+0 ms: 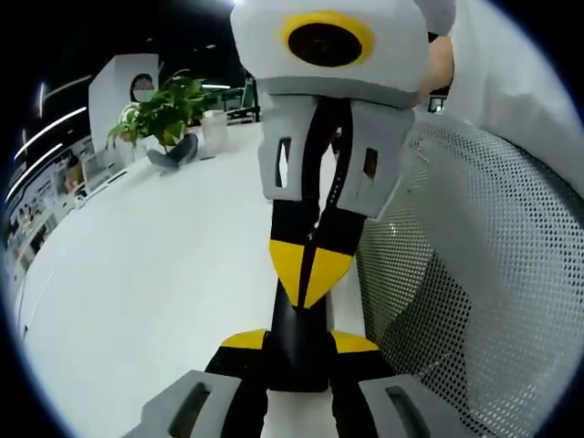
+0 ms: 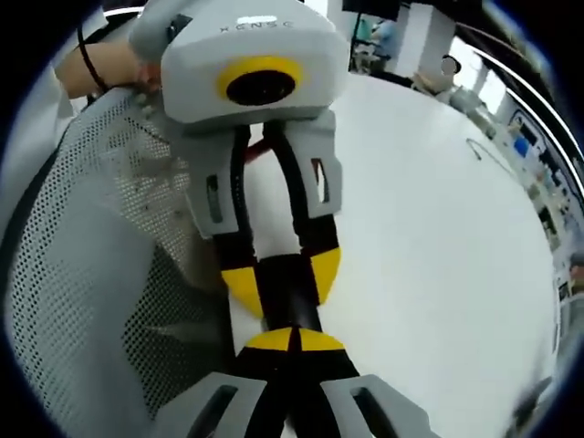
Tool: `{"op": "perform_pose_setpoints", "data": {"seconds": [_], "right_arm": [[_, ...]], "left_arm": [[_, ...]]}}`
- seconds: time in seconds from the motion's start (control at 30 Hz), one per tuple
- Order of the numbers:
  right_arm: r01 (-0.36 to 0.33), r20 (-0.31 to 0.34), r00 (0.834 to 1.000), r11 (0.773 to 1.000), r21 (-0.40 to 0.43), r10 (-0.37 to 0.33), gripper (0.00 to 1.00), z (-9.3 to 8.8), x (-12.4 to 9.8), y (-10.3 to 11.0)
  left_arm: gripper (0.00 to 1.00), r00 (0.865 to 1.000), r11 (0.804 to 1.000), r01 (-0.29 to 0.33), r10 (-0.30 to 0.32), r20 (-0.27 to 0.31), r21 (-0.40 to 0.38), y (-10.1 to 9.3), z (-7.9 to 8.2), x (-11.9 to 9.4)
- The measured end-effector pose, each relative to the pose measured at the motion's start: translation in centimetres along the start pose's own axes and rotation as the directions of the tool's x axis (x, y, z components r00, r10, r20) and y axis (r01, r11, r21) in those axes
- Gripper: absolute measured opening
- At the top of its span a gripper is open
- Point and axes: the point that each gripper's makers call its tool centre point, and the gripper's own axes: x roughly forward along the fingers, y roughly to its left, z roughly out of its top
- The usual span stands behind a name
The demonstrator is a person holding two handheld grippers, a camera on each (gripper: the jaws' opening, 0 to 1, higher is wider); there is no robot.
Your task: Press the specified remote control buttons in sequence, fully releasing each button before pressing the next.
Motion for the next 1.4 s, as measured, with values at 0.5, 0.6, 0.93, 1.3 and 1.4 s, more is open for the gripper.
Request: {"op": "perform_pose_setpoints", "data": {"seconds": [0.5,0.6,0.93,1.3,1.4], "right_arm": [[0.099,0.004,0.995,0.995,-0.011,-0.099,0.0,0.3,0.1,-0.4],[0.072,0.03,0.997,0.995,0.066,-0.074,0.0,0.3,0.0,-0.5],[0.026,0.069,0.997,0.997,0.075,-0.032,0.0,-2.1,-1.5,0.7],[0.015,0.1,0.995,0.995,0.096,-0.025,0.08,-3.3,-2.4,0.5],[0.017,0.098,0.995,0.997,0.07,-0.024,0.09,-4.2,-2.7,0.0]], "left_arm": [[0.24,1.0,1.0,-0.014,0.014,-0.014,-0.019,0.1,0.0,0.0],[0.24,1.0,1.0,-0.016,0.016,-0.015,-0.02,0.1,0.0,0.0],[0.24,1.0,1.0,-0.008,0.008,-0.003,-0.015,0.0,0.1,-0.1],[0.25,1.0,1.0,-0.007,0.007,0.021,-0.012,0.0,0.1,-0.1],[0.25,1.0,1.0,-0.007,0.007,0.024,-0.013,0.0,0.1,-0.1]]}}
